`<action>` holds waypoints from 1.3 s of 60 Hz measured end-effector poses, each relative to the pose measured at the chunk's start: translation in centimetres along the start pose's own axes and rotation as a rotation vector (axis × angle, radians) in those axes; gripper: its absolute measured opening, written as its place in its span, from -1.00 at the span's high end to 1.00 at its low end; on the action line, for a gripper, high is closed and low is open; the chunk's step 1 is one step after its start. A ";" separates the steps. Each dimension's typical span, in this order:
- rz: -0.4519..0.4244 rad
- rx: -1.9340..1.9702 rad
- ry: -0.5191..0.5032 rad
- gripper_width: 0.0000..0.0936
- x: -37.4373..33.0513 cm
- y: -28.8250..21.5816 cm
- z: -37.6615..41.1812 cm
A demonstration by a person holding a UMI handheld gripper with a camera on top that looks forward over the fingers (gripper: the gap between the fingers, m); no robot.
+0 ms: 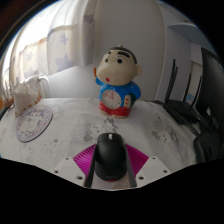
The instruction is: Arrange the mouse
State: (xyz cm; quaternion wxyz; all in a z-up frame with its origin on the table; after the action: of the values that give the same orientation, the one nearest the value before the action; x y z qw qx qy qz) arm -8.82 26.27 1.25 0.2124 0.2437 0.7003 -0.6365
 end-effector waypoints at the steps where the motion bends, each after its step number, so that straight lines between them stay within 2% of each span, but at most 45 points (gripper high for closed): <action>1: -0.001 -0.002 0.004 -0.08 0.0 -0.1 0.0; 12: 0.051 0.033 0.031 0.04 -0.6 -0.8 0.0; 19: 0.013 0.064 0.029 0.04 -3.9 -4.8 1.7; 27: -0.027 0.079 -0.046 0.04 -6.3 -9.4 9.0; 34: -0.051 0.079 -0.106 0.04 -5.6 -11.7 17.9; 40: -0.049 0.067 -0.127 0.05 -2.9 -11.2 24.9; 50: 0.041 0.034 -0.105 0.03 1.9 -7.1 31.8; 53: 0.071 0.025 -0.094 -0.06 2.5 -6.1 32.5; 55: 0.059 0.016 -0.075 -0.17 2.5 -6.5 32.6; 57: 0.074 0.013 -0.062 -0.44 2.1 -6.6 32.6; 59: 0.089 0.024 -0.059 -0.87 1.3 -7.1 32.5; 62: 0.104 0.047 -0.041 -0.76 -0.8 -8.0 32.2; 65: 0.113 0.058 -0.027 -0.84 -4.0 -9.5 31.9; 70: 0.134 0.063 0.012 -0.83 -10.9 -11.1 30.9; 78: 0.172 0.099 -0.014 -0.84 -23.0 -11.8 31.2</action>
State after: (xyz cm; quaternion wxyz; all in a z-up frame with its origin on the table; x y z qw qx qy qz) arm 1.77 -7.25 21.42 0.2589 0.3086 0.6428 -0.6516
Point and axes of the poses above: the point between the fingertips, and its own axes, seen from behind it with the camera up: z to the left, y down, x forward, the way the camera looks, the point moved 4 cm from there along -x, backward, against the way the camera looks, and after that the axes turned 3 degrees about y, right-handed, at the moved point
